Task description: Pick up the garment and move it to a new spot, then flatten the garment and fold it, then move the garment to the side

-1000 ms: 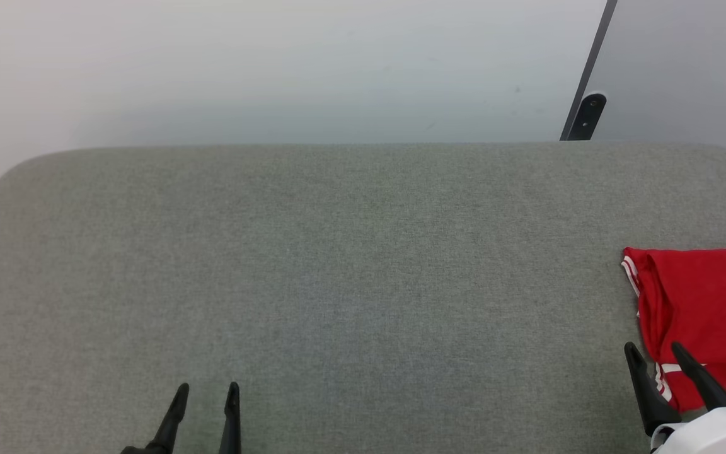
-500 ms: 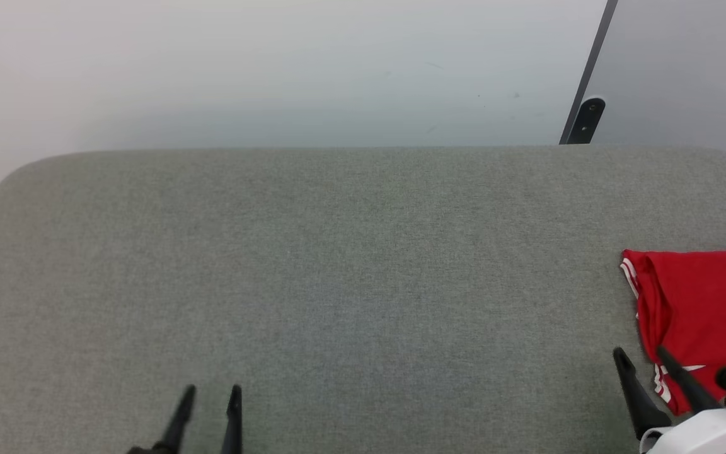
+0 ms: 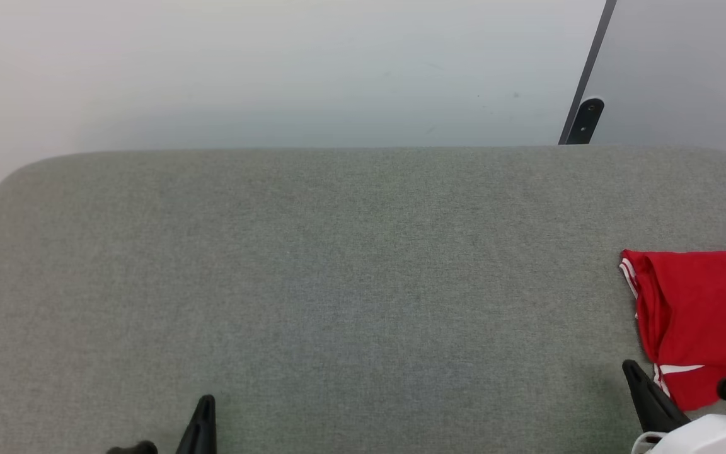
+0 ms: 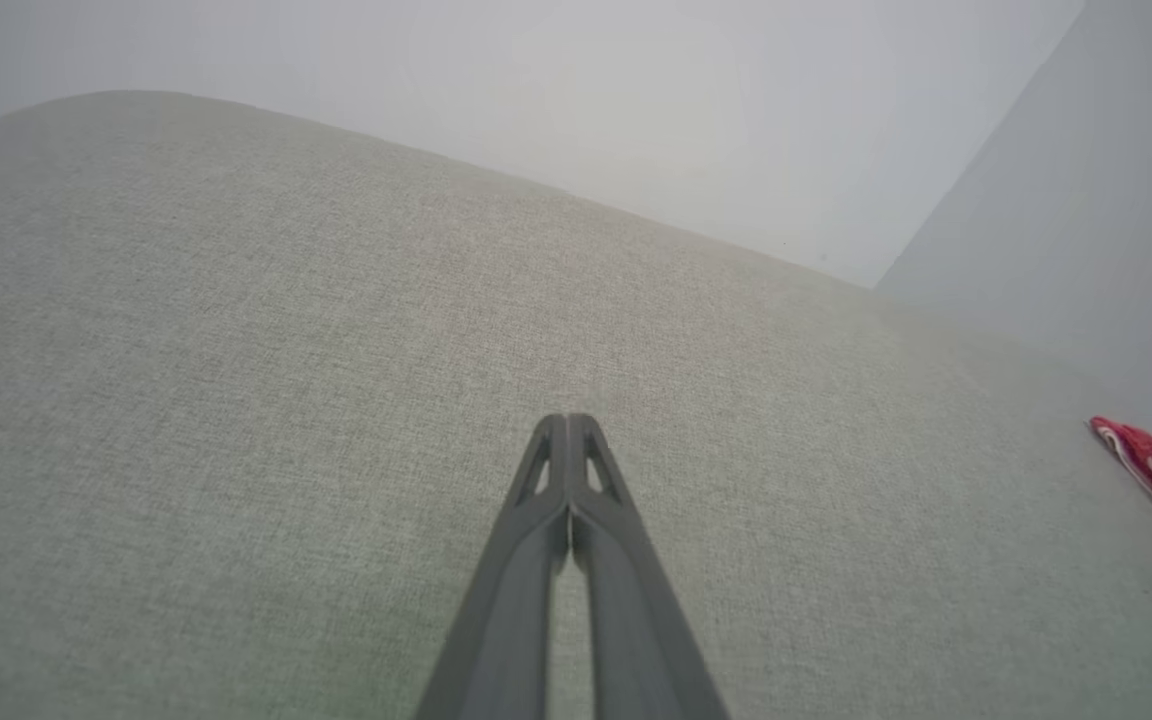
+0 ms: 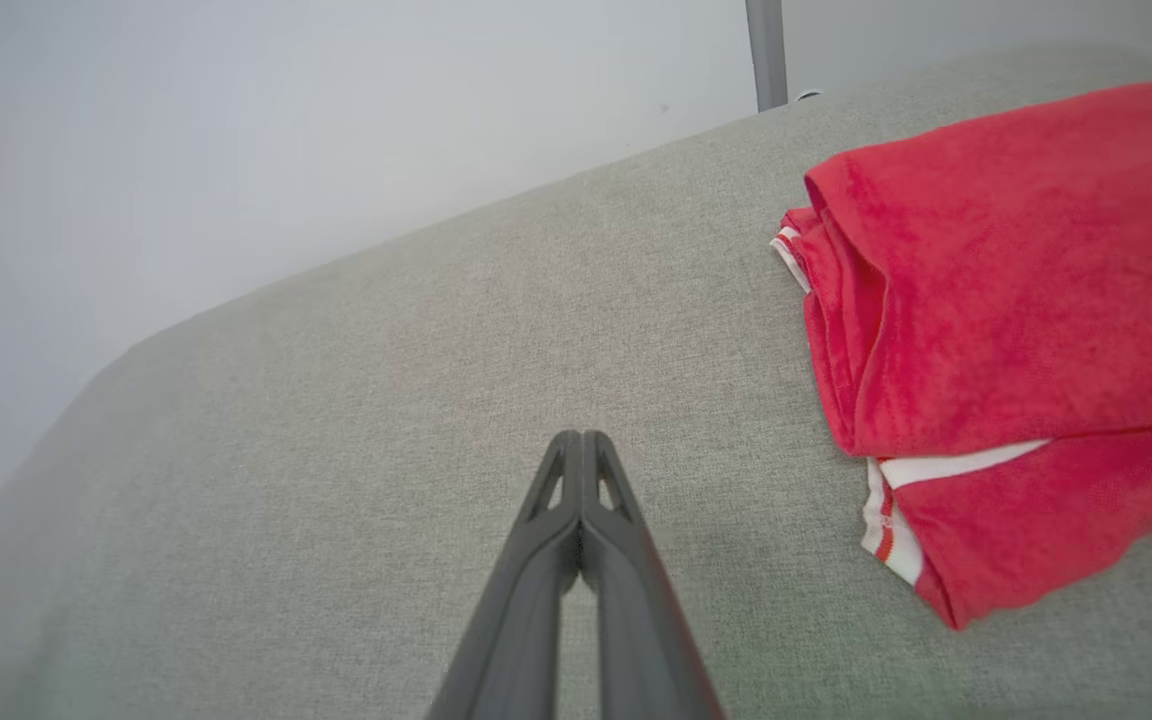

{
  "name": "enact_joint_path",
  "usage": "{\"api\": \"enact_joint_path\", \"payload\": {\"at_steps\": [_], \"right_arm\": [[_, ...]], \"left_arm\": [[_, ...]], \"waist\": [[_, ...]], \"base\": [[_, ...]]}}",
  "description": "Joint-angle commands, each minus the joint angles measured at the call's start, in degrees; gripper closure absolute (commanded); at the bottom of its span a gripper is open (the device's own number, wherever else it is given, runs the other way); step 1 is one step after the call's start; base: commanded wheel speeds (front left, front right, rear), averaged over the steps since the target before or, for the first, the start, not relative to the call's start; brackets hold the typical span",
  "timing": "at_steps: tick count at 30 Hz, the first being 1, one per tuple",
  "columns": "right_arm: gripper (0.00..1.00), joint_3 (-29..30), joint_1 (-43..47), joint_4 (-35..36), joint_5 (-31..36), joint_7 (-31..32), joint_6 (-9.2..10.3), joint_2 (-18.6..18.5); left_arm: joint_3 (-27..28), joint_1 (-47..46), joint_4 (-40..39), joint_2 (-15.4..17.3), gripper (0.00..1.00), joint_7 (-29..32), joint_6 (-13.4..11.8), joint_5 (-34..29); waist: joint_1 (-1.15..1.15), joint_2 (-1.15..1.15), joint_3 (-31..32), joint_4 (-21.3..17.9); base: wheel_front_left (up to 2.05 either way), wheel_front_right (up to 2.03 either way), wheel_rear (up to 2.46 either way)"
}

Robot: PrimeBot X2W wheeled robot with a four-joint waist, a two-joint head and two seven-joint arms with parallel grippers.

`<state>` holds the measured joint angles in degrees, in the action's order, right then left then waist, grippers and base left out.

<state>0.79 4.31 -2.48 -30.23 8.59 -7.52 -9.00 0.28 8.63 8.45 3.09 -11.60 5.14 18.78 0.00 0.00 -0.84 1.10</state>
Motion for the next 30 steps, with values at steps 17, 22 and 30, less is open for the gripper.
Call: {"api": "enact_joint_path", "payload": {"at_steps": [17, 22, 30], "right_arm": [[1.00, 1.7, -3.7, -2.1, -15.5, -0.7, 0.01, 1.3], [1.00, 2.0, -4.3, -2.8, -19.1, -0.8, 0.02, 1.6], [1.00, 2.5, -5.1, -3.9, -24.5, -1.0, 0.02, 2.2]], "left_arm": [[1.7, -4.6, 0.7, 0.0, 1.00, 4.3, 0.8, 18.1], [2.1, -5.4, 1.1, 0.0, 1.00, 5.3, 0.9, 22.4], [2.6, -6.7, 1.7, 0.0, 1.00, 7.0, 1.1, 28.8]], "waist": [[0.00, 0.00, 0.1, -0.2], [0.00, 0.00, 0.1, -0.2], [0.00, 0.00, 0.2, -0.3]], "base": [[0.00, 0.00, 0.00], [0.00, 0.00, 0.00], [0.00, 0.00, 0.00]]}}
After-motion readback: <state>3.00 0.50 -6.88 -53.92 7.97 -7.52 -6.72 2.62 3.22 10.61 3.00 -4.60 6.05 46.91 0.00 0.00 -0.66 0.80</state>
